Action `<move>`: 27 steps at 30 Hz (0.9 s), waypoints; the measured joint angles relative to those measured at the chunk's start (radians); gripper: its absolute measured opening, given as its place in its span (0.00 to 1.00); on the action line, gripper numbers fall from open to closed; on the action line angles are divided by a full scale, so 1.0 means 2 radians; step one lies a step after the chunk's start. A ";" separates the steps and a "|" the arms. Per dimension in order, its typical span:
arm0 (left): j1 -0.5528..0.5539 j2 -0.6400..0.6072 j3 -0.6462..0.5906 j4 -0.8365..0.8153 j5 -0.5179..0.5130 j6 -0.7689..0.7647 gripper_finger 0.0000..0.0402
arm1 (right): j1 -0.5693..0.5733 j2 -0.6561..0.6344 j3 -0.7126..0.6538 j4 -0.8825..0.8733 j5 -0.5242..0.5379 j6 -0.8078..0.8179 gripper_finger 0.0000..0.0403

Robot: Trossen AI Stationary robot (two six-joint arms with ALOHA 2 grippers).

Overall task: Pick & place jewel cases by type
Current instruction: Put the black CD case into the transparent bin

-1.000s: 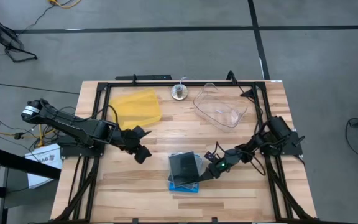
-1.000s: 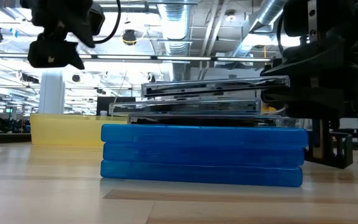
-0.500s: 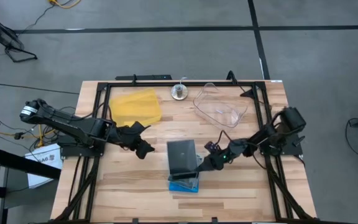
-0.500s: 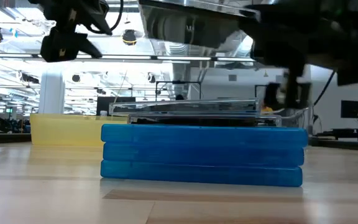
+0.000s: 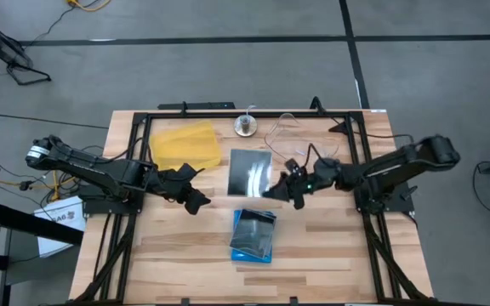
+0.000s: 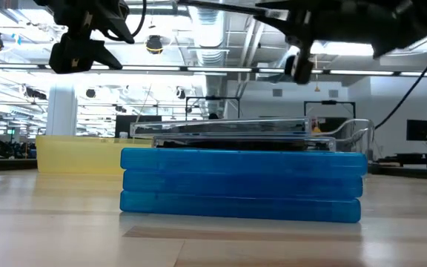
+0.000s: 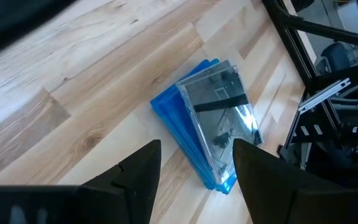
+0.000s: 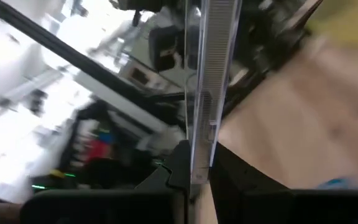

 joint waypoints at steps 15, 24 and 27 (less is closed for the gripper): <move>0.000 0.000 0.000 0.000 -0.014 -0.001 0.48 | -0.069 -0.063 0.222 -0.335 0.015 -0.345 0.07; 0.000 0.000 0.000 0.000 -0.023 -0.008 0.48 | -0.077 -0.062 0.320 -0.411 0.082 -0.498 0.07; 0.000 0.000 0.000 0.000 -0.023 -0.009 0.48 | -0.072 -0.062 0.340 -0.426 0.113 -0.534 0.07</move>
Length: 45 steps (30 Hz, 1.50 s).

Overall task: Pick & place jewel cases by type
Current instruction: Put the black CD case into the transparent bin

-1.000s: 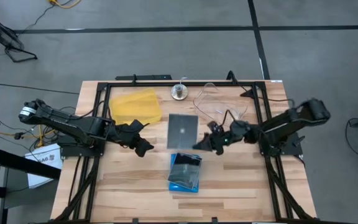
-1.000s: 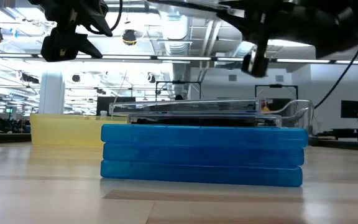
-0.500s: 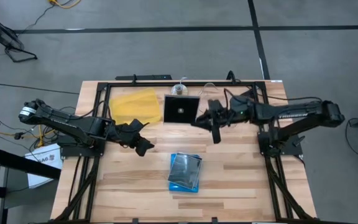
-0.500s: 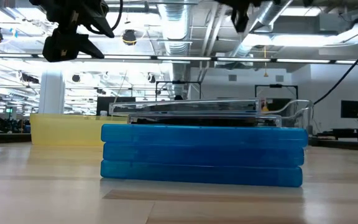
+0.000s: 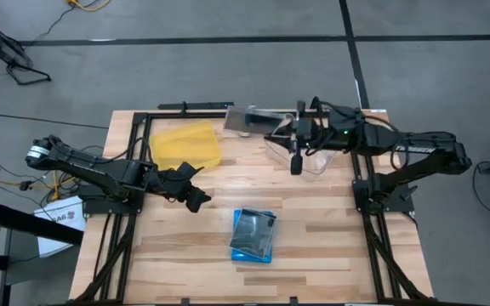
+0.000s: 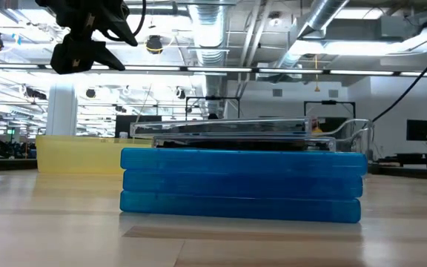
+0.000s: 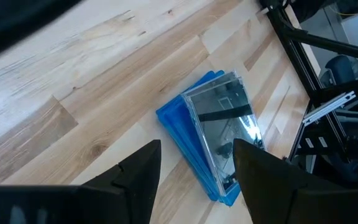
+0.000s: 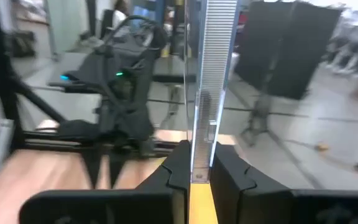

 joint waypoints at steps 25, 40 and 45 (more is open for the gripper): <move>0.000 0.000 0.000 0.000 -0.003 -0.003 0.48 | 0.023 0.008 0.050 -0.293 0.351 -0.151 0.07; 0.000 0.000 0.000 0.000 -0.019 -0.003 0.48 | 0.022 0.009 0.053 -0.244 0.503 -0.232 0.07; 0.000 0.000 0.000 0.000 -0.019 -0.003 0.48 | 0.022 0.009 0.052 -0.247 0.445 -0.152 0.07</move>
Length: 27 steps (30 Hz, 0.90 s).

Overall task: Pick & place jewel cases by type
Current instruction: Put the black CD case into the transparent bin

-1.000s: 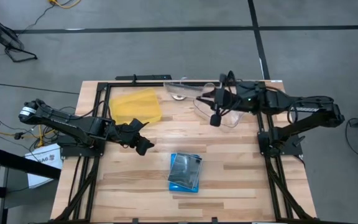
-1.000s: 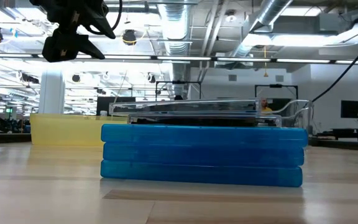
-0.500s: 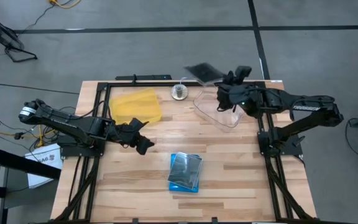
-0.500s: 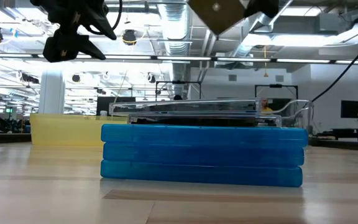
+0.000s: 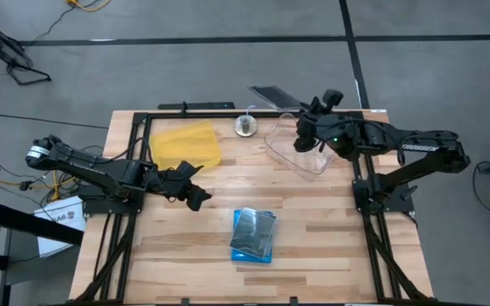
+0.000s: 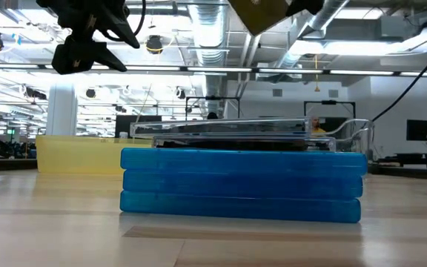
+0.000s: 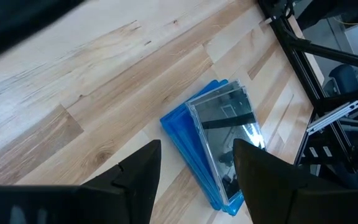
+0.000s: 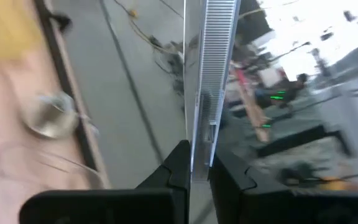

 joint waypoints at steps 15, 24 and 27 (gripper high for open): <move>0.000 0.000 0.000 0.000 -0.009 0.000 0.48 | -0.055 0.000 0.000 0.067 -0.376 0.391 0.07; 0.000 0.000 0.000 0.000 -0.034 -0.001 0.48 | -0.079 0.000 0.000 0.238 -0.590 0.548 0.07; 0.000 0.000 0.000 0.000 -0.043 -0.001 0.48 | -0.079 0.000 0.000 0.272 -0.609 0.577 0.07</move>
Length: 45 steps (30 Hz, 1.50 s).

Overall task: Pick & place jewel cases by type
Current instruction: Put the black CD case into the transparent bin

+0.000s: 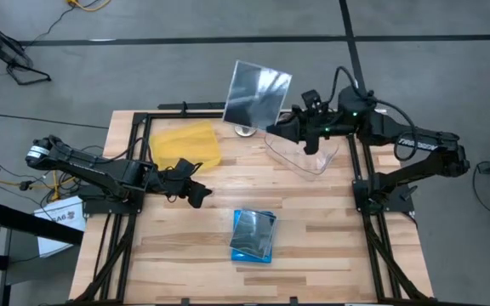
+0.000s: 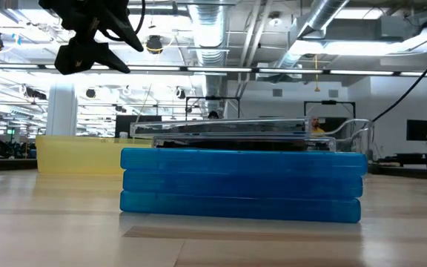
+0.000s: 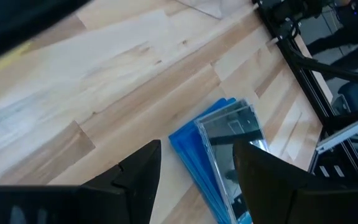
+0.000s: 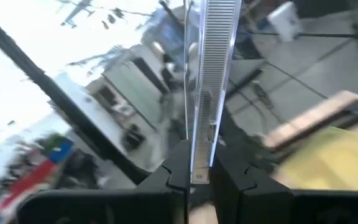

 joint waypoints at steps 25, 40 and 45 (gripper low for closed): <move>0.022 0.000 0.000 -0.013 0.015 0.092 0.48 | 0.008 0.125 0.296 -0.702 0.191 -0.070 0.07; 0.041 0.000 0.000 -0.014 0.029 0.113 0.48 | 0.011 0.245 0.319 -0.750 0.254 -0.118 0.07; 0.041 0.000 0.000 -0.025 0.029 0.113 0.48 | 0.009 0.245 0.295 -0.750 0.277 -0.102 0.07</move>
